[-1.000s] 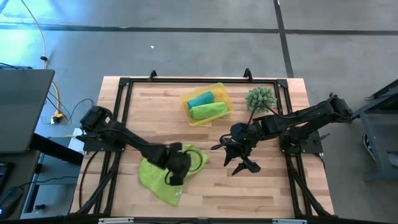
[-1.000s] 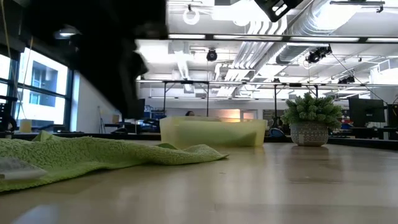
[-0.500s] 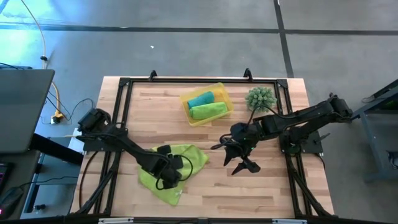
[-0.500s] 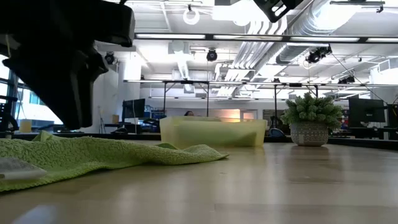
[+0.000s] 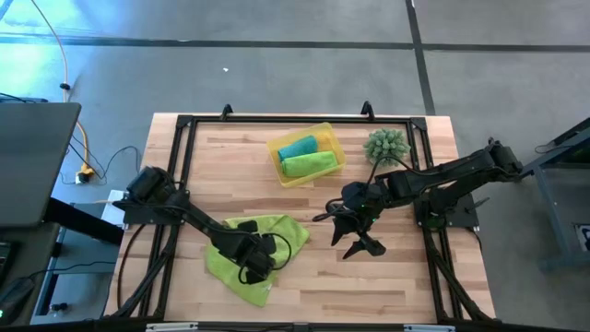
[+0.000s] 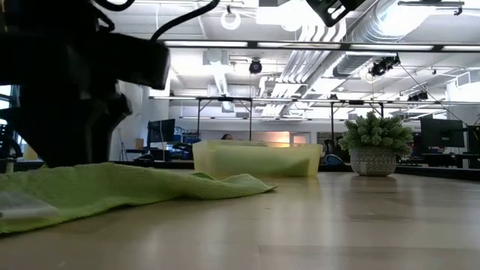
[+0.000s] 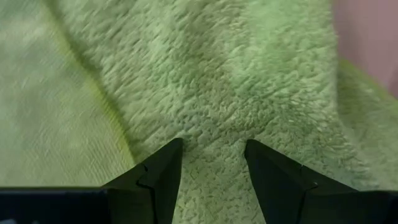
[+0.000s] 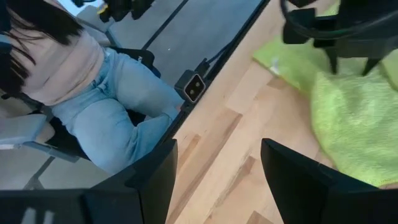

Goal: Roll microfiber towels into tight, uniform cylinder then place into a basket
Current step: Fold the light green microfiber cloth

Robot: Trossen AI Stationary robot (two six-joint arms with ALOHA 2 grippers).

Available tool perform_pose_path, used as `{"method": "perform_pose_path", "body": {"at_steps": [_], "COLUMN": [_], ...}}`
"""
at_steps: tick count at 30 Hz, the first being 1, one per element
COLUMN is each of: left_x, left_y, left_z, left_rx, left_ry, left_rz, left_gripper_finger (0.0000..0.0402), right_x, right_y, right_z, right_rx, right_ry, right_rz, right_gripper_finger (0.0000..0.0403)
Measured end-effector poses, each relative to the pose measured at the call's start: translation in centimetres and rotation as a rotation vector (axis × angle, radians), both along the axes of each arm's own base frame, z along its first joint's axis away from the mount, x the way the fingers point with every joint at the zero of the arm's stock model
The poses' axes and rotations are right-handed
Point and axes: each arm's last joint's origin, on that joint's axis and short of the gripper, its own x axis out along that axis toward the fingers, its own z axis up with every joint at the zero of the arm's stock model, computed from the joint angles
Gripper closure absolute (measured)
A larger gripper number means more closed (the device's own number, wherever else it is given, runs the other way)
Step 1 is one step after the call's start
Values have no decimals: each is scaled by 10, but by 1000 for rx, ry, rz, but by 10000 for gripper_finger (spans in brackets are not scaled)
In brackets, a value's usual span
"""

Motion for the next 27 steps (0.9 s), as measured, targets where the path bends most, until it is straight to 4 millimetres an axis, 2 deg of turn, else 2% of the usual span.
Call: {"method": "perform_pose_path", "body": {"at_steps": [6, 10, 15, 20, 24, 27], "left_x": [21, 40, 64, 64, 52, 40], "left_y": [-1, 5, 14, 18, 22, 23], "left_z": [-7, -6, 10, 34, 48, 48], "left_rx": [-16, -16, 30, 78, 80, 45], "left_ry": [-152, -302, -536, -587, -487, -382], "left_rz": [-88, -165, -278, -349, -349, -322], "left_gripper_finger": [229, 229, 229, 229, 229, 229], "right_x": [4, 5, 6, 8, 10, 10], "right_y": [-3, -5, -6, -6, -5, -5], "right_z": [0, 0, 0, 2, 5, 5], "right_rx": [-84, -143, -174, -163, -131, -79], "right_ry": [-43, -57, -67, -97, -112, -75], "right_rz": [-104, -173, -211, -214, -237, -274], "right_gripper_finger": [180, 180, 180, 180, 180, 180]}}
